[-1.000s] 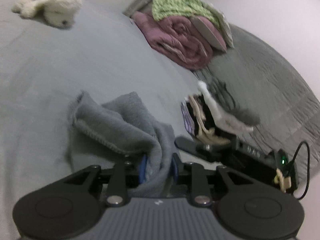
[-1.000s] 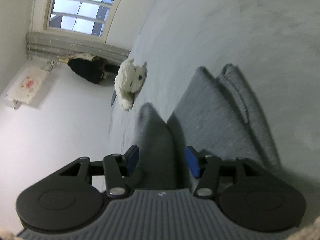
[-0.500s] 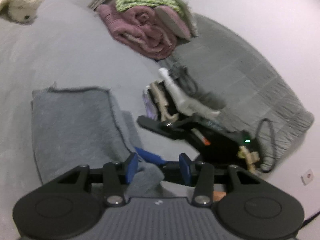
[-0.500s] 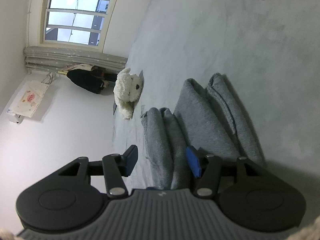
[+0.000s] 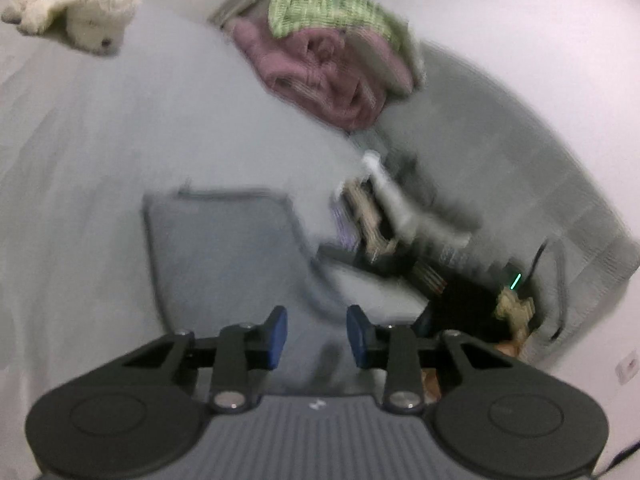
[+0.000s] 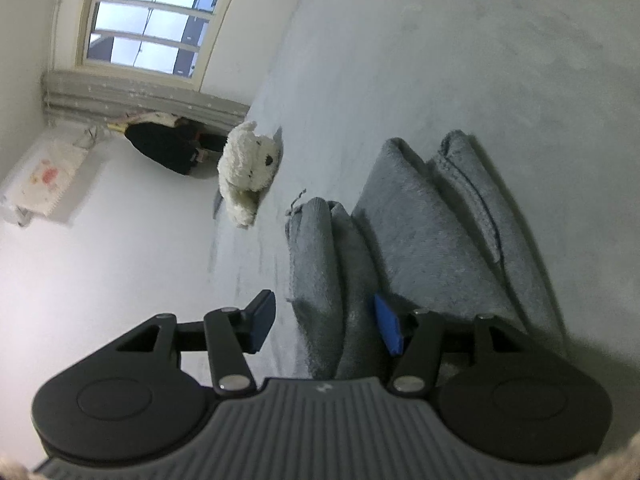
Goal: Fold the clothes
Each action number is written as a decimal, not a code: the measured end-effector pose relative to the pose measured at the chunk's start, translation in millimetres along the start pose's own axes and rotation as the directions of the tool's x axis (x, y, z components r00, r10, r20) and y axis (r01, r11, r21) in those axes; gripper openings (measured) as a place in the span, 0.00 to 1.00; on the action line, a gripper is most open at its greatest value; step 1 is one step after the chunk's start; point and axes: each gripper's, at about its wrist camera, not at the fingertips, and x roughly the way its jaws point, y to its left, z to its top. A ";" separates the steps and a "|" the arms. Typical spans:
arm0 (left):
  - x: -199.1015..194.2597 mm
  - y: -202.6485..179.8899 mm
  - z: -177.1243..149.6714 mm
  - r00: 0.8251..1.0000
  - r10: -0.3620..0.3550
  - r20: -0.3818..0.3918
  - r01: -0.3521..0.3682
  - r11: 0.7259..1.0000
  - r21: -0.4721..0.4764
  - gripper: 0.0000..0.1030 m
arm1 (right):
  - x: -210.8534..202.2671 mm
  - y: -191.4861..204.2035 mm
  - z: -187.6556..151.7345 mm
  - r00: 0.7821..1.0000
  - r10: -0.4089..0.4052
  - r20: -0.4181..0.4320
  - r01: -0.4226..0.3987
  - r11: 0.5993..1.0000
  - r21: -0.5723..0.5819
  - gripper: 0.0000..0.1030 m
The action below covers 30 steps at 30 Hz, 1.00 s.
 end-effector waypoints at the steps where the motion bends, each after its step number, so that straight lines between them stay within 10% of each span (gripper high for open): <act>1: 4.7 0.7 -4.8 1.000 0.008 -0.024 -0.008 1.000 0.008 0.30 | 2.1 0.9 -1.3 1.000 -0.014 -0.001 0.014 1.000 -0.017 0.55; 7: 15.1 -13.0 -20.1 0.999 0.019 -0.047 -0.015 0.996 0.085 0.30 | 14.7 6.5 -11.2 0.995 -0.099 0.007 0.099 0.986 -0.131 0.25; 17: -15.1 -12.5 1.3 0.990 -0.073 0.120 0.067 0.997 0.050 0.30 | -25.9 11.0 -1.7 0.998 0.032 0.050 -0.025 0.990 -0.142 0.22; 30: 28.4 -24.7 -15.6 1.000 0.015 0.021 -0.018 0.992 0.128 0.30 | -44.5 -30.5 18.2 0.998 -0.049 0.046 0.053 0.996 -0.073 0.27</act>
